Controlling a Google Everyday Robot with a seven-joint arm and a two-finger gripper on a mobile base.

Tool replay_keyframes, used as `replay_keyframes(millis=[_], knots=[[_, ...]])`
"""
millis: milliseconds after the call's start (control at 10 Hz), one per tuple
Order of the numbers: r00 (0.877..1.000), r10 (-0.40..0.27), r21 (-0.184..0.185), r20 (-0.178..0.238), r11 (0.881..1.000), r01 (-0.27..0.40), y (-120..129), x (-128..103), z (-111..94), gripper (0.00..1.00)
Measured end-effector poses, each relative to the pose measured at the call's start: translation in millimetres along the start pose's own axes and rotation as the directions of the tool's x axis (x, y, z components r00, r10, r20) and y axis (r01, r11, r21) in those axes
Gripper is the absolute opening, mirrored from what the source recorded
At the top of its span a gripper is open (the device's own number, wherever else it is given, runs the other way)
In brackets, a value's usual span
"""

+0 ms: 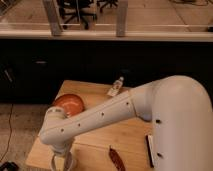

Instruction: Place the ceramic cup in the ceramic bowl

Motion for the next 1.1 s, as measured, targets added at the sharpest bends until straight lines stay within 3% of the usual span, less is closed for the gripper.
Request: replay_keyframes(millis=[200, 700, 800, 1100], knots=[[1.0, -0.013, -0.026, 0.02, 1.0, 0.013, 0.1, 0.7, 5.0, 0.49], [1.0, -0.02, -0.034, 0.023, 0.999, 0.021, 0.7, 3.3, 8.1, 0.05], [1.0, -0.021, -0.034, 0.019, 0.999, 0.022, 1.1, 4.2, 7.8, 0.0], [1.0, -0.019, -0.031, 0.004, 0.999, 0.019, 4.1, 3.9, 5.0, 0.0]])
